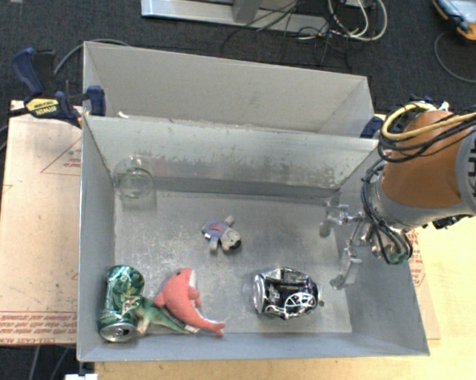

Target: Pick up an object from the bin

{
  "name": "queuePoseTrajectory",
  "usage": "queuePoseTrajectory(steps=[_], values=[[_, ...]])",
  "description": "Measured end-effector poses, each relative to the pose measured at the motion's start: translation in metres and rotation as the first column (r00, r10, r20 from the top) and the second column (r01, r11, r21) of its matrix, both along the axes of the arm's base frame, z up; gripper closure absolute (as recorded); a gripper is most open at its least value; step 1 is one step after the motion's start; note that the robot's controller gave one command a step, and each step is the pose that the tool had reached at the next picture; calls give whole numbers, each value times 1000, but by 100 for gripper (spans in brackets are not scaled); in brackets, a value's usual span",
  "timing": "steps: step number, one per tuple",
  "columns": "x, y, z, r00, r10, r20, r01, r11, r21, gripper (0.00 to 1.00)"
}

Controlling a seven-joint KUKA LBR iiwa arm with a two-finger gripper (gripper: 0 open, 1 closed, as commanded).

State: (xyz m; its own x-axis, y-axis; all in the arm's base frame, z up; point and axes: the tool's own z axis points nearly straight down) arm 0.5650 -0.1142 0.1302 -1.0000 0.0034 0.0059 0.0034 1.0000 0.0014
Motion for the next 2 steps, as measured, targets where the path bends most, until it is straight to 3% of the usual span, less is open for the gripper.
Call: queuePoseTrajectory(steps=[1, 2], values=[[2, 1, 5, 1000, 4, 7, -4, 1000, -1, 0], [-51, 38, -60, 1000, 24, -7, -24, 1000, 4, 0]])
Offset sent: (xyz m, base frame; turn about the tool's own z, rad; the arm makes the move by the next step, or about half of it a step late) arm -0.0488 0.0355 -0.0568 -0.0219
